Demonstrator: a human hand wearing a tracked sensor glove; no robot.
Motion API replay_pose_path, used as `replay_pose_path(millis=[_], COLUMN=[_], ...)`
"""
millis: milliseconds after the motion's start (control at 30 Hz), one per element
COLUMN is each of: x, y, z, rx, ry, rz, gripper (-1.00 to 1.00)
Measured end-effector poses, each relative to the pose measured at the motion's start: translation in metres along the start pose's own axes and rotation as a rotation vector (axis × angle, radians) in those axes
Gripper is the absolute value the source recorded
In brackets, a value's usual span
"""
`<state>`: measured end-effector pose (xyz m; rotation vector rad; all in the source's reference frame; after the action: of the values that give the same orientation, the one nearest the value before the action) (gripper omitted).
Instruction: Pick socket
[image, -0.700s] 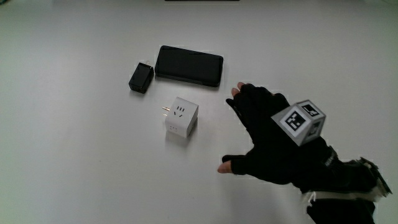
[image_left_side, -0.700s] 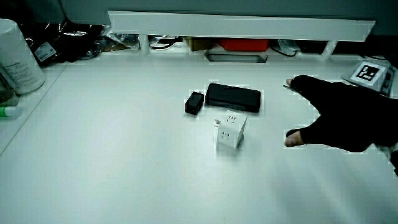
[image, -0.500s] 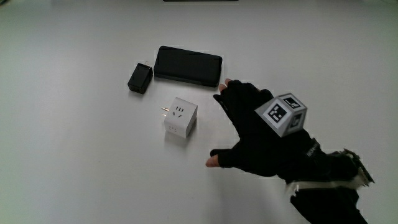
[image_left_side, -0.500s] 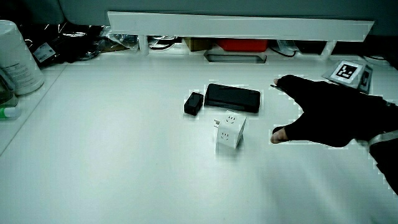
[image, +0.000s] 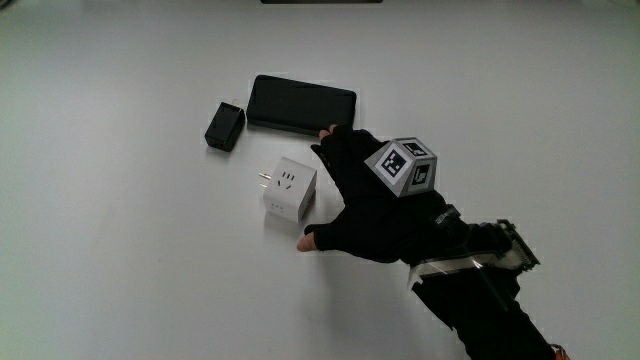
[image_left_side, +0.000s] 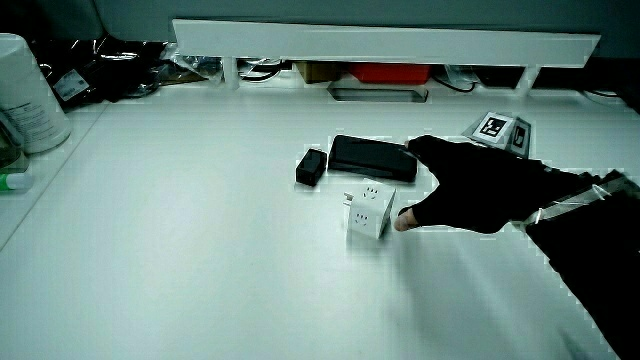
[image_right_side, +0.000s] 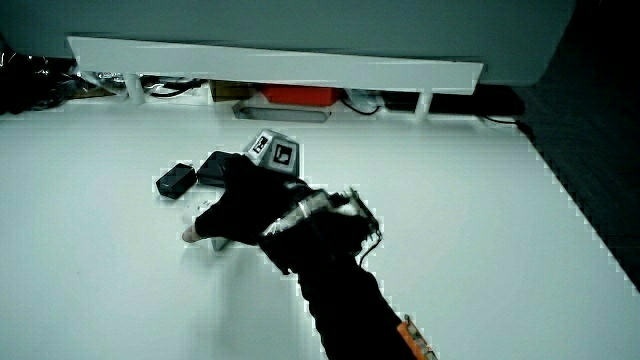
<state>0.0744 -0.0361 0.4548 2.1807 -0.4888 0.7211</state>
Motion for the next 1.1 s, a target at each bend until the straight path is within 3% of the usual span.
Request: replay_pose_path(millis=[767, 1100], x=[0.022, 0.028], y=[0.047, 0.048], z=[-0.043, -0.044], rx=[-0.065, -0.023], ry=[0.037, 0.051], rz=[-0.096, -0.107], gripper=[0.00, 0.00])
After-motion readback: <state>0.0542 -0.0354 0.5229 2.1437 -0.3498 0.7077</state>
